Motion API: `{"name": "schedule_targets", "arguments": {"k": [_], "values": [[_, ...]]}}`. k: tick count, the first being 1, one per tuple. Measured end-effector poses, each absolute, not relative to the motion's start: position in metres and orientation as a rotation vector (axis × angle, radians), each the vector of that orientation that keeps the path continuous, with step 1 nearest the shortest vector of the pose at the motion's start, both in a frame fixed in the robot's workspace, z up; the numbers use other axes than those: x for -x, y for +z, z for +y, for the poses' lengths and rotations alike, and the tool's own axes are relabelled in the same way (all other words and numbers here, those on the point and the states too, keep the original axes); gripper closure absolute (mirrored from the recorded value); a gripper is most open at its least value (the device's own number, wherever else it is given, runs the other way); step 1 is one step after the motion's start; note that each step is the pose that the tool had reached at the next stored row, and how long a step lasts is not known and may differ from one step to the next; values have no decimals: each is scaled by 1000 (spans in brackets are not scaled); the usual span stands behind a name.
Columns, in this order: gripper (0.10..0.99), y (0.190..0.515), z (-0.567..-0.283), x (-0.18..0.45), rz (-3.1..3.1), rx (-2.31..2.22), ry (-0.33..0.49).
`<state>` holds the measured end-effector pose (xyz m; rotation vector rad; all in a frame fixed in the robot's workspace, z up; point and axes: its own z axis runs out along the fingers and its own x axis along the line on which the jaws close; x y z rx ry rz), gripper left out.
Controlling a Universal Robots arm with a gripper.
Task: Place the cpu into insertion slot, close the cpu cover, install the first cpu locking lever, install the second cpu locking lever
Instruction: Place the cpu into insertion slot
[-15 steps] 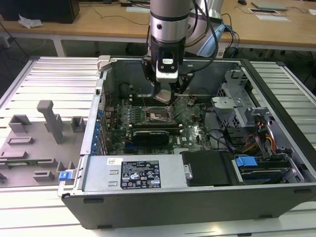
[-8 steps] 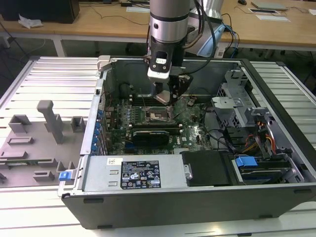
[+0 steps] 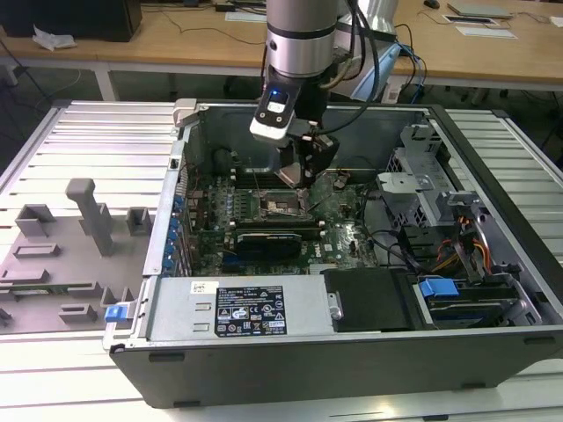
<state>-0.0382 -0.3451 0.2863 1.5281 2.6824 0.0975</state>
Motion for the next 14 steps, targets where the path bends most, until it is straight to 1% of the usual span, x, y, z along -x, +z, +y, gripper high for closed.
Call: {"name": "schedule_targets", "arguments": {"k": [14], "values": [[545, 284, -345, 38, 2466, -1845, 86]]}}
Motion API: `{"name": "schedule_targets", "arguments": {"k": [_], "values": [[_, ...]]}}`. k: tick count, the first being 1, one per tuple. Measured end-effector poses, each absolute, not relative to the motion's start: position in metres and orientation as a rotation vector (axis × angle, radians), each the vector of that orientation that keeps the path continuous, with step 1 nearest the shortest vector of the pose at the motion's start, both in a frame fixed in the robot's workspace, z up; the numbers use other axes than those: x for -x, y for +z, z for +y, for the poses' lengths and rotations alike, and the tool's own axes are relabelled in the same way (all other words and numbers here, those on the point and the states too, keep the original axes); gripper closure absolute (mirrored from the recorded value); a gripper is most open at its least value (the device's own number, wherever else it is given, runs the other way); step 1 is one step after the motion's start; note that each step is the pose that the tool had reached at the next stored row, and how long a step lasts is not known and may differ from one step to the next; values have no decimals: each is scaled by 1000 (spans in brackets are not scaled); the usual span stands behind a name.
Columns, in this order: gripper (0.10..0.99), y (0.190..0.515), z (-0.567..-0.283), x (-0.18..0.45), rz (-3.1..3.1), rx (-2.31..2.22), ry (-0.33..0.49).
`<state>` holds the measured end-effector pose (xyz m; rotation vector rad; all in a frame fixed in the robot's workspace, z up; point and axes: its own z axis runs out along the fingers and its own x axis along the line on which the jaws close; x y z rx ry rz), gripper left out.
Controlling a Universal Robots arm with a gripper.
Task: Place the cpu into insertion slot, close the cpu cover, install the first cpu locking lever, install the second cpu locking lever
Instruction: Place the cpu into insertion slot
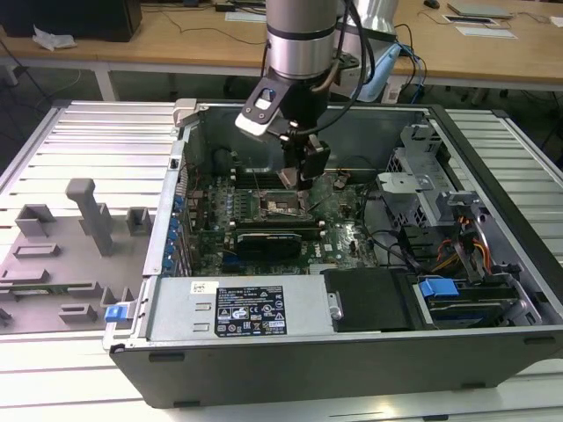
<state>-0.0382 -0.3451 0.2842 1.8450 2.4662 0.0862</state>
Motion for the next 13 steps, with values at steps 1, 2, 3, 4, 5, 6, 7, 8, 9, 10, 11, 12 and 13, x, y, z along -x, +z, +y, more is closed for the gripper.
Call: {"name": "schedule_targets", "arguments": {"k": [1, 2, 3, 4, 5, 6, 7, 8, 9, 10, 11, 12, 13], "values": [[545, 284, -345, 38, 2449, -1867, 85], [545, 284, -345, 38, 2434, -1886, 85], [545, 284, -345, 38, 2417, -1906, 84], [545, 283, -345, 38, 2386, -1945, 82], [545, 283, -345, 38, 2364, -1970, 81], [545, 283, -345, 38, 2356, -1979, 81], [545, 282, -344, 38, 2349, -1987, 80], [545, 281, -343, 38, 2337, -2000, 80], [545, 281, -343, 38, 2330, -2009, 80], [545, 280, -342, 38, 2325, -2014, 79], [545, 279, -342, 38, 2322, -2018, 79], [545, 278, -340, 39, 2317, -2023, 79], [545, 277, -340, 39, 2313, -2028, 79]]}}
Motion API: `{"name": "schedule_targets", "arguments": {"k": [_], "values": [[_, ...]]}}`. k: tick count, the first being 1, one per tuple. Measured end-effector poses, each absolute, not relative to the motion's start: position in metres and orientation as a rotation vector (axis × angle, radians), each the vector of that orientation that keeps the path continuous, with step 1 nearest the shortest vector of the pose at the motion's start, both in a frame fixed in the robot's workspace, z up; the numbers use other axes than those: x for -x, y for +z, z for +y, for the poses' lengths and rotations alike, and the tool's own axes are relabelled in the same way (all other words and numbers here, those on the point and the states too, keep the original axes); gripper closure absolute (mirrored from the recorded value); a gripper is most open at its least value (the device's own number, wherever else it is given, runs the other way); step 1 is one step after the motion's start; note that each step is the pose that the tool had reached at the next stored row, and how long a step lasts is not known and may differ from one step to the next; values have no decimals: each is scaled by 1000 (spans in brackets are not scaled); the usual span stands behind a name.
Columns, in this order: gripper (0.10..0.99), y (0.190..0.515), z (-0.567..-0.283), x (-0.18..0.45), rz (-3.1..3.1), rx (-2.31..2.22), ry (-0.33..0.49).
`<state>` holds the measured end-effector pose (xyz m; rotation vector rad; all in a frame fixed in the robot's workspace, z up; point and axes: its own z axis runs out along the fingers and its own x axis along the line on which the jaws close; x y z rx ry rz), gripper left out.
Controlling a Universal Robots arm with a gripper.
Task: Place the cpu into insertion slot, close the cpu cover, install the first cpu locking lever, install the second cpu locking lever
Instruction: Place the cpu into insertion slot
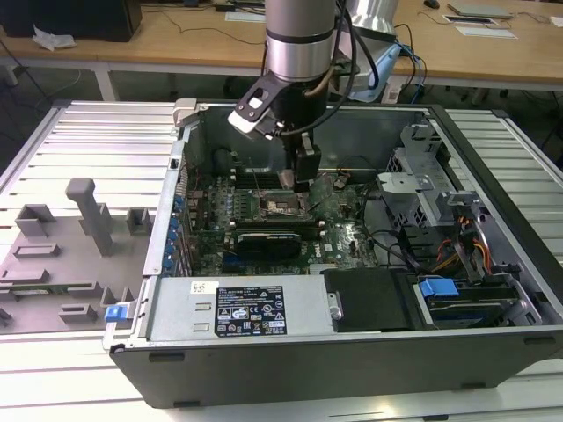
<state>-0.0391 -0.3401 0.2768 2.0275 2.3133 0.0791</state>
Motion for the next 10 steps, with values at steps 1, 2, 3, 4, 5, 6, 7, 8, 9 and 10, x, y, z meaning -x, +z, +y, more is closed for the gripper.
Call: {"name": "schedule_targets", "arguments": {"k": [1, 2, 3, 4, 5, 6, 7, 8, 9, 10], "values": [[545, 276, -340, 39, 2308, -2033, 79], [545, 274, -339, 40, 2301, -2041, 78], [545, 273, -339, 40, 2295, -2047, 78], [545, 270, -339, 41, 2285, -2058, 78], [545, 268, -338, 42, 2273, -2071, 77], [545, 265, -338, 43, 2258, -2087, 76], [545, 264, -337, 43, 2252, -2093, 76], [545, 262, -337, 44, 2247, -2099, 76], [545, 260, -337, 45, 2237, -2108, 75], [545, 259, -337, 46, 2230, -2115, 75]]}}
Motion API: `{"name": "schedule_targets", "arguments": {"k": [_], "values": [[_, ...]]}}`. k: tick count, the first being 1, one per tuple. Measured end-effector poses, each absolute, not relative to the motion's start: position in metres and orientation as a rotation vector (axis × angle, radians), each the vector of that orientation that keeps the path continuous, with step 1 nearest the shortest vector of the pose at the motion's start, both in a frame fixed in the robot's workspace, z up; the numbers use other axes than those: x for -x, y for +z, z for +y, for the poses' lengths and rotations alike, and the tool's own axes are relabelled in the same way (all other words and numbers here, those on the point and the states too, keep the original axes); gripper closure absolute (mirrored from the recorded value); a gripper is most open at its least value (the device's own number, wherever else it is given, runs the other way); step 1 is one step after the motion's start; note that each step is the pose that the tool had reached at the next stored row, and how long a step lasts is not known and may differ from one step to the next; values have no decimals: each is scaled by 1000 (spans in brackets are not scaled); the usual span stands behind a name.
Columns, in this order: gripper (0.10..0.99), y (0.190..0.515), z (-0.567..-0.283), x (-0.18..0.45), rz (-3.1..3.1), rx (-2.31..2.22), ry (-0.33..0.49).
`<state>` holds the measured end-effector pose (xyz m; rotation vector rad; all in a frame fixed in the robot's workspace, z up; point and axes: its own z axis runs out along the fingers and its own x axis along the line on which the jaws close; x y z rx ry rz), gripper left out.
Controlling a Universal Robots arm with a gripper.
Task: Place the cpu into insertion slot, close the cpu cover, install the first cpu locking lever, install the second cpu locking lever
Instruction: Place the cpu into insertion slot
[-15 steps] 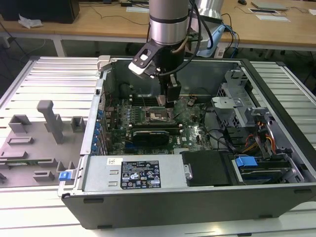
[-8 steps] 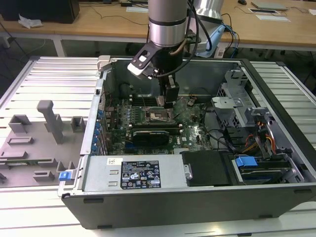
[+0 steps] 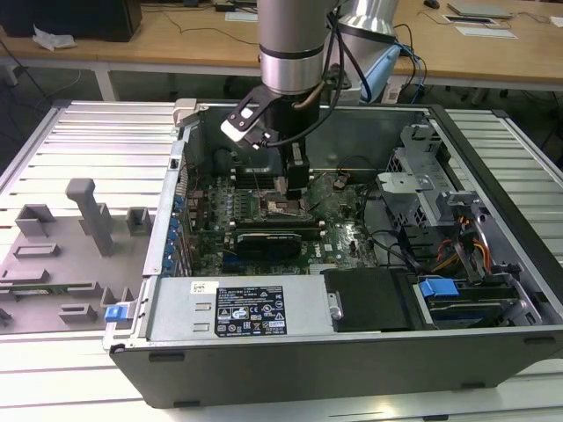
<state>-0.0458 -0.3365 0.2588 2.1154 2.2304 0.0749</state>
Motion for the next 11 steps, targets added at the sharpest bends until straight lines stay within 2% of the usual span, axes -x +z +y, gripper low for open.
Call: {"name": "schedule_targets", "arguments": {"k": [11], "values": [[545, 251, -336, 53, 2205, -2142, 83]]}}
